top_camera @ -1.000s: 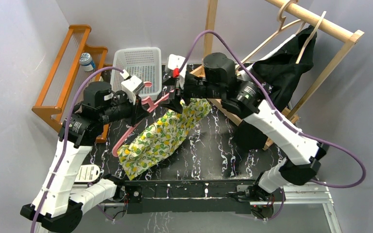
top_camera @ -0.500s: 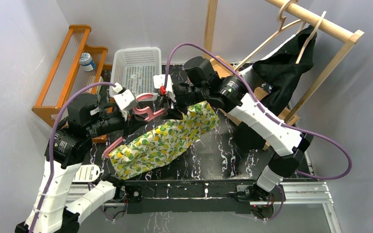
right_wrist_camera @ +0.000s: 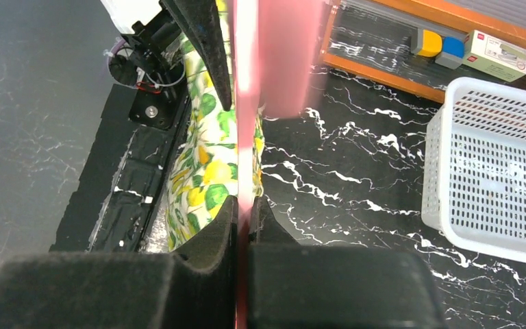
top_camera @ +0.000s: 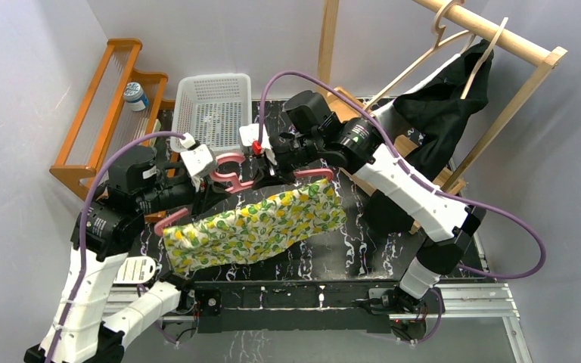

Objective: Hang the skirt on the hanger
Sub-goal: Hang the skirt on the hanger, then place the hanger at the clothesline.

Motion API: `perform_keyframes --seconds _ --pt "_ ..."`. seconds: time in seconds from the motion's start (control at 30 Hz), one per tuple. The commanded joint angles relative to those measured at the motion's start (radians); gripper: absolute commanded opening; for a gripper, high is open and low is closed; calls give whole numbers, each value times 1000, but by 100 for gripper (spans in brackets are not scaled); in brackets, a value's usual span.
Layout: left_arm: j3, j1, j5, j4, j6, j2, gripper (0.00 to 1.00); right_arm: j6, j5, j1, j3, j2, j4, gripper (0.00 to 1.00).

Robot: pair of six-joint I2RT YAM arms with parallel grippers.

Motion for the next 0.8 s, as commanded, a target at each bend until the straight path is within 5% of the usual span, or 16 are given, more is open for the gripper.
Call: perform_keyframes --seconds 0.0,0.1,0.23,0.57,0.77 --pt "-10 -2 -6 94 -14 -44 27 -25 40 -5 -5 -41 46 0" --pt "-60 -3 -49 112 -35 -76 52 -38 41 -25 -12 -77 23 0" --pt "-54 -3 45 71 -43 -60 60 -41 45 -48 -59 -156 -10 0" --pt "-67 -3 195 83 -62 -49 59 27 23 -59 -137 -344 -32 0" --pt "-41 -3 329 96 -160 -62 35 32 18 -59 -89 -389 -65 0"
